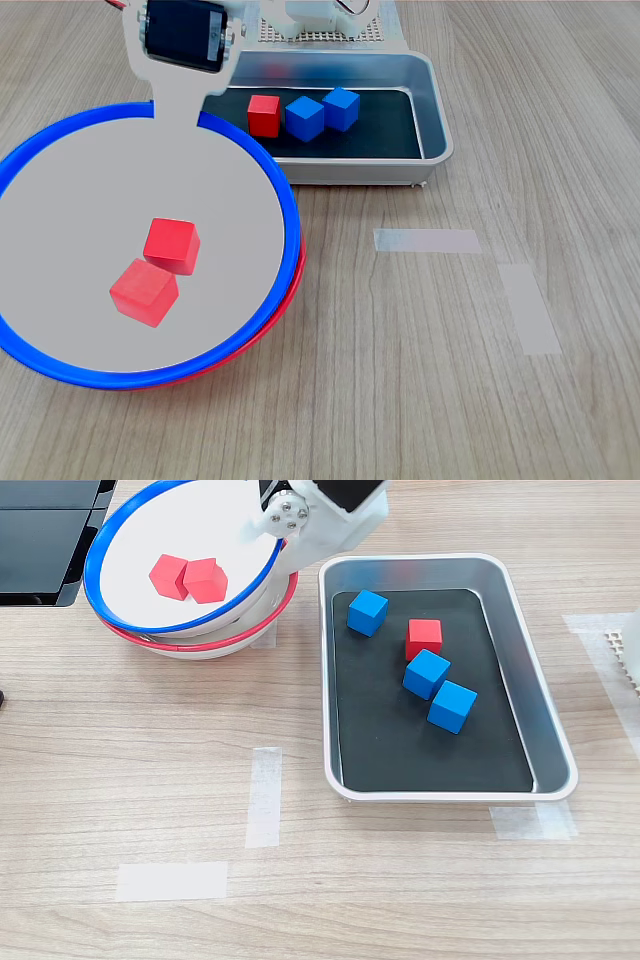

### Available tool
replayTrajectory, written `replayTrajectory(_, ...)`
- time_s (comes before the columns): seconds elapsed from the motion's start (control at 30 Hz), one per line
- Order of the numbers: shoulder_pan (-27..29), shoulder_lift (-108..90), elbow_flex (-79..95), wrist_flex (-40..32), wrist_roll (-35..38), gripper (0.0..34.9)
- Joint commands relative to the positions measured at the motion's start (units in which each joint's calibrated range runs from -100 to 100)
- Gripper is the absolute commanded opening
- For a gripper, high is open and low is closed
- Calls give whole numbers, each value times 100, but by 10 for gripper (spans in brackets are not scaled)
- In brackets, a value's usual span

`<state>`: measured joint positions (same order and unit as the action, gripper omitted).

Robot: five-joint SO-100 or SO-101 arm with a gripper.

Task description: Resolve any anomalies and move all blocks to matching dishes

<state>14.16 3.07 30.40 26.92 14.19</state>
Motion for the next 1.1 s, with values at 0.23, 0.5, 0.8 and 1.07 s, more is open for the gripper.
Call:
replayTrajectory(0.23, 10, -311, -313, -63, -5, 2)
replayTrajectory(0.5, -94, -959, -95, -434, -234, 1)
replayTrajectory(0.8, -376, -1718, 570, -1169, -337, 0)
replayTrajectory(1.07, -1383, -1659, 588, -1111, -464, 0)
